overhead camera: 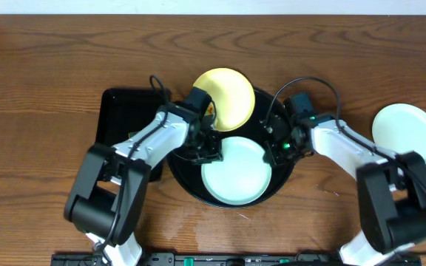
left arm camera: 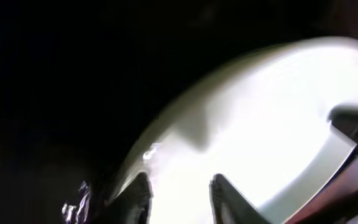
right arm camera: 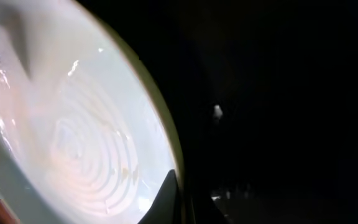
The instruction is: Clean dirty plates on tray and stack at the side
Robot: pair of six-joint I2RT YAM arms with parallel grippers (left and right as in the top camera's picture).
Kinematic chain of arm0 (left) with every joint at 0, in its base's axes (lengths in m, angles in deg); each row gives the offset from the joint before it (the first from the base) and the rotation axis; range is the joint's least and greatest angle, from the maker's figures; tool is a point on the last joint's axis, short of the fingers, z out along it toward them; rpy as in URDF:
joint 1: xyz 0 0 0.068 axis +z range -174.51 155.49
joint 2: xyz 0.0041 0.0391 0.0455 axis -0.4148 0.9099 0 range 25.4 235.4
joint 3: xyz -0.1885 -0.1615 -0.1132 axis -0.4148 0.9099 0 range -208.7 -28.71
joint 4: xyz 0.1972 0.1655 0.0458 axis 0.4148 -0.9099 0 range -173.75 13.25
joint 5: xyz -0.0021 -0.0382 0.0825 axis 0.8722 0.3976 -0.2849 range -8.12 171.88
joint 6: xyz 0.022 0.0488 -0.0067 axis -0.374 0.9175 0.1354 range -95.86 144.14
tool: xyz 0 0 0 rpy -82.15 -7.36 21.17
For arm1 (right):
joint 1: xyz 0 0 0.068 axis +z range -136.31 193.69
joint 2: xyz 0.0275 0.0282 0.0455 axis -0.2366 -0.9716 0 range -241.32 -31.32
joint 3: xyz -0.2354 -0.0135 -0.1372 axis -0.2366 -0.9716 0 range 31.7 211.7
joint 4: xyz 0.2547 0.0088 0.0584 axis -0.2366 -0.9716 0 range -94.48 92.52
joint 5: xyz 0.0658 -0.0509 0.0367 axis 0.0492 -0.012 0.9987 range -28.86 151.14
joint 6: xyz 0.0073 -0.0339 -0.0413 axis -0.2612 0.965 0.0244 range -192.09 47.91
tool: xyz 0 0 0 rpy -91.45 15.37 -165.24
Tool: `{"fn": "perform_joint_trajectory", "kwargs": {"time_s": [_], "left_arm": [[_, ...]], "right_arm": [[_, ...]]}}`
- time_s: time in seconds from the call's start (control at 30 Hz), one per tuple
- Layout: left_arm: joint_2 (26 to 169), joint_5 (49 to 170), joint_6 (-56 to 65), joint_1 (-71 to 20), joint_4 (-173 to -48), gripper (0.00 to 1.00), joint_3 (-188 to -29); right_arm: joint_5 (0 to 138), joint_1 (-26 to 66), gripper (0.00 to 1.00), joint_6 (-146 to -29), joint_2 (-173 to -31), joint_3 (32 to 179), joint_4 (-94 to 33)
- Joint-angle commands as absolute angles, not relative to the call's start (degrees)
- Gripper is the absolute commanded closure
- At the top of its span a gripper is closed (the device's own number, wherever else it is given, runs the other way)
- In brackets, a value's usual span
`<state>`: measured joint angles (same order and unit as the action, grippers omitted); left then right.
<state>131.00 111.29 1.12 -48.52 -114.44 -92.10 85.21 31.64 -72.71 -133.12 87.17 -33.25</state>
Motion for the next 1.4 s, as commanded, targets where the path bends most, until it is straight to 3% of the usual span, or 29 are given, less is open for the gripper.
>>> {"fn": "perform_joint_trajectory", "kwargs": {"time_s": [0.0, 0.13, 0.37, 0.43, 0.53, 0.6, 0.73, 0.9, 1.1, 1.37], "left_arm": [[124.2, 109.9, 3.5, -45.6, -115.8, 0.55, -94.5], [116.7, 109.5, 4.4, -41.4, -116.8, 0.46, -94.5], [112.8, 109.3, 6.4, -37.8, -118.5, 0.46, -94.4], [113.1, 109.3, 6.5, -38.6, -118.6, 0.62, -93.6], [114.6, 109.3, 6.5, -40.9, -116.7, 0.76, -91.8], [116.4, 109.3, 6.3, -42.7, -115.1, 0.78, -90.9], [121.6, 109.3, 5.8, -46.3, -113.1, 0.76, -90.4], [128.6, 109.3, 4.1, -49.1, -111.4, 0.76, -90.4], [133.6, 109.4, 3.9, -49.9, -110.0, 0.81, -90.4], [134.5, 109.8, 3.7, -50.0, -108.5, 0.81, -90.4]], "right_arm": [[72.9, 31.4, 0.99, -72.5, -126.0, 87.3, -33.2], [64.2, 32.0, 0.99, -72.5, -117.6, 87.3, -32.0], [65.8, 32.6, 0.98, -75.1, -113.4, 87.2, -36.0], [65.9, 32.0, 0.88, -76.6, -114.9, 87.1, -38.4], [69.3, 29.8, 0.81, -77.0, -119.1, 87.1, -39.7], [74.5, 27.8, 0.79, -76.4, -122.1, 87.1, -38.9], [85.2, 24.0, 0.65, -73.5, -127.4, 87.1, -37.2], [88.8, 21.2, 0.62, -70.2, -131.7, 87.1, -34.7], [91.9, 21.3, 0.66, -69.0, -133.8, 87.1, -34.5], [97.6, 21.2, 0.71, -67.1, -137.1, 87.1, -33.6]]}}
